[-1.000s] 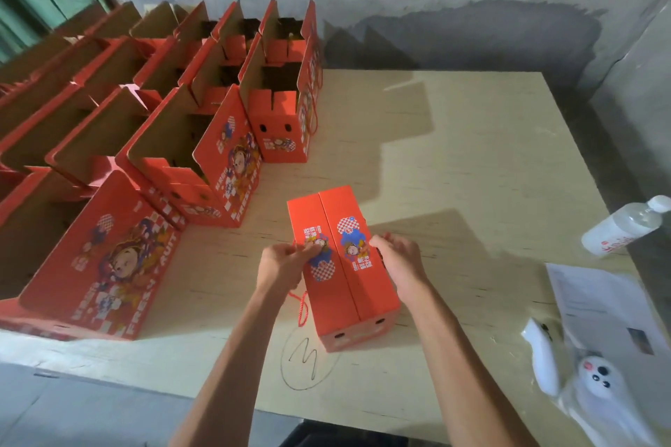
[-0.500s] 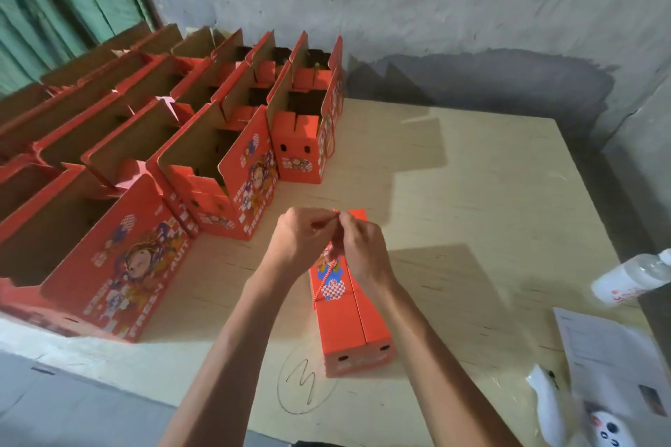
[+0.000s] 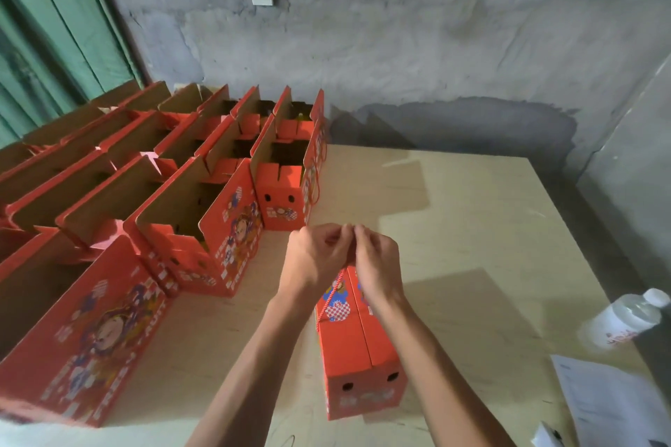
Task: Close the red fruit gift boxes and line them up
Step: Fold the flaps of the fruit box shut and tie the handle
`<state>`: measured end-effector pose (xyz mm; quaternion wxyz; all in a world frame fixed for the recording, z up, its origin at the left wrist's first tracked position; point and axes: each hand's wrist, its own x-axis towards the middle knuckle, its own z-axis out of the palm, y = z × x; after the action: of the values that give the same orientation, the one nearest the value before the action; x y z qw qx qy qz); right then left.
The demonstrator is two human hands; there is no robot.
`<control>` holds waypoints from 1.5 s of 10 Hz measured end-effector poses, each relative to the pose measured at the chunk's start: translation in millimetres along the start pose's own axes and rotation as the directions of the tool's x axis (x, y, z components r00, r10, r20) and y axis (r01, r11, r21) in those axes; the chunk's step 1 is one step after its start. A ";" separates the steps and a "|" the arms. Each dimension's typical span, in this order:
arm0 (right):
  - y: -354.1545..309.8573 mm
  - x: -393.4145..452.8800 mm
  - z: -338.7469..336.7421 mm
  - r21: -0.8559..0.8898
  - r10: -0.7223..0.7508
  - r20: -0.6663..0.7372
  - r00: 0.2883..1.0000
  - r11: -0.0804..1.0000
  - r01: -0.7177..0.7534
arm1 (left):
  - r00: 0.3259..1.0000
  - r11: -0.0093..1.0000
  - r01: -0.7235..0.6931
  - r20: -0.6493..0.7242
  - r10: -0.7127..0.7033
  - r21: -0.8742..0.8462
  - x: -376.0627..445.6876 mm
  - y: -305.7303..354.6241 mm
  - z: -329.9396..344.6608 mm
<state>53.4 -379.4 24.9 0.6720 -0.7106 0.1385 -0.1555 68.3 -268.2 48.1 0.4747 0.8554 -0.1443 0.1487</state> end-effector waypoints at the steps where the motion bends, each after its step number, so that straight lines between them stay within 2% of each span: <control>1: -8.3 21.7 -8.3 -0.023 -0.018 -0.028 0.999 1.000 0.018 | 0.996 0.999 0.035 -0.078 -0.037 -0.031 16.5 10.9 13.0; 2: -20.0 45.0 -22.6 -0.016 0.002 -0.061 0.998 1.000 -0.003 | 0.991 0.993 0.088 -0.097 -0.096 -0.080 39.4 18.8 27.9; 3: -27.7 63.3 -36.2 -0.123 -0.069 -0.104 0.992 0.991 0.056 | 1.000 0.991 0.016 0.009 -0.015 -0.131 55.2 27.6 46.4; 4: -34.2 82.5 -48.6 -0.198 -0.091 -0.124 0.988 0.978 0.065 | 0.997 0.986 -0.070 0.032 0.076 -0.149 63.8 35.9 67.4; 5: -42.7 109.8 -66.7 -0.239 -0.102 -0.158 0.982 0.969 0.063 | 0.992 0.989 -0.077 0.088 0.089 -0.125 76.9 43.3 91.0; 7: -50.3 159.3 -110.3 -0.277 -0.088 -0.194 0.977 0.960 0.032 | 0.907 0.982 -0.180 0.396 0.143 0.056 97.3 42.8 144.6; 8: -53.8 182.0 -129.2 -0.274 -0.092 -0.193 0.977 0.961 0.037 | 0.891 0.963 -0.231 0.428 0.151 0.139 97.6 41.0 178.3; 9: -55.1 206.5 -150.0 -0.305 -0.101 -0.232 0.967 0.952 0.027 | 0.882 0.950 -0.276 0.431 0.190 0.145 97.1 43.0 210.0; 11: -52.6 252.9 -190.3 -0.301 -0.069 -0.320 0.945 0.953 -0.033 | 0.870 0.950 -0.286 0.449 0.201 0.128 110.0 47.6 268.8; 13: -55.3 315.5 -236.0 -0.419 0.003 -0.267 0.964 0.900 -0.119 | 0.854 0.943 -0.317 0.464 0.236 0.104 131.9 45.5 331.4; 15: -40.8 378.7 -271.9 -0.478 0.000 -0.303 0.953 0.865 -0.151 | 0.827 0.918 -0.392 0.459 0.324 0.059 175.3 42.3 400.1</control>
<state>288.1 -778.7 92.1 0.4448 -0.8220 0.2996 -0.1915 259.2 -650.3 -52.9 0.3274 0.8573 -0.3943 0.0485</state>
